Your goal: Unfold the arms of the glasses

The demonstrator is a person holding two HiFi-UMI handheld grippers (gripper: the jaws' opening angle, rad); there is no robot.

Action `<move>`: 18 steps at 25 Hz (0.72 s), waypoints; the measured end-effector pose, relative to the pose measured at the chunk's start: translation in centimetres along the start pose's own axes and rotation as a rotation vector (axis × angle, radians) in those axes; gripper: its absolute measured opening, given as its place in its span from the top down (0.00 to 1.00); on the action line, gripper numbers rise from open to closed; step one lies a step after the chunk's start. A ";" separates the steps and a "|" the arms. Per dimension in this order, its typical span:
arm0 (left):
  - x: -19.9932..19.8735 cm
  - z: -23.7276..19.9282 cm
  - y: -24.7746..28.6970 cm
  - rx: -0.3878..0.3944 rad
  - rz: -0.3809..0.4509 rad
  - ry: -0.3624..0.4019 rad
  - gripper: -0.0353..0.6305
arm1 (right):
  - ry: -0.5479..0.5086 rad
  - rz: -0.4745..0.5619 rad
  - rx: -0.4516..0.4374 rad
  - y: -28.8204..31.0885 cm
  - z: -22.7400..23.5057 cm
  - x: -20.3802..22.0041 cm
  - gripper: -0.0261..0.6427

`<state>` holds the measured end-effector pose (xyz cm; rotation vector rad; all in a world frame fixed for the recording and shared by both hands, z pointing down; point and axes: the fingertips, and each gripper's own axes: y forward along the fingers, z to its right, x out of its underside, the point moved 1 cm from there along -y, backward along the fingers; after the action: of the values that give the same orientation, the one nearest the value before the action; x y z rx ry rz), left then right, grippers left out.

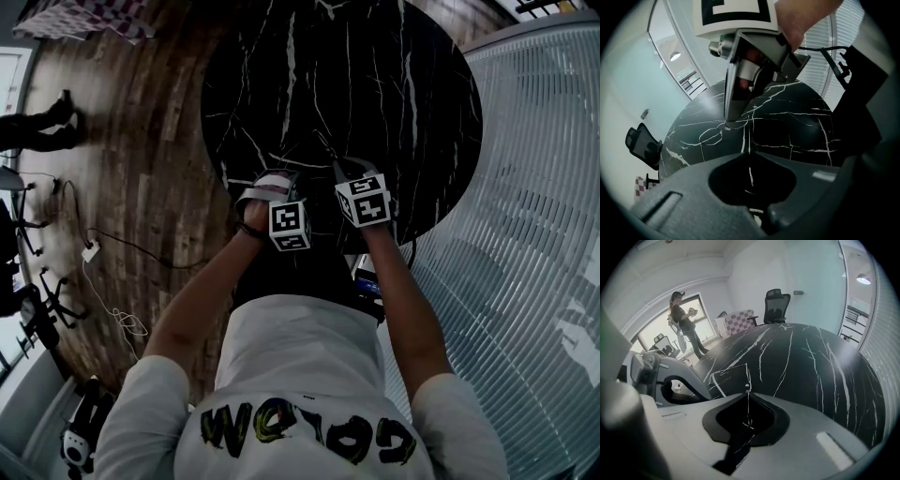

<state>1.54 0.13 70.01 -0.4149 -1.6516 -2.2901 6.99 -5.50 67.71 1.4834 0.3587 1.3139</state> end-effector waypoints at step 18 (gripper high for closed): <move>-0.6 1.7 -0.7 0.005 0.015 -0.115 0.93 | 0.064 0.004 0.010 -0.4 0.1 0.5 0.95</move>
<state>1.91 2.03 69.66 -0.5651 -1.7011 -2.2901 7.43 -4.99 67.66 1.4541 0.4042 1.3669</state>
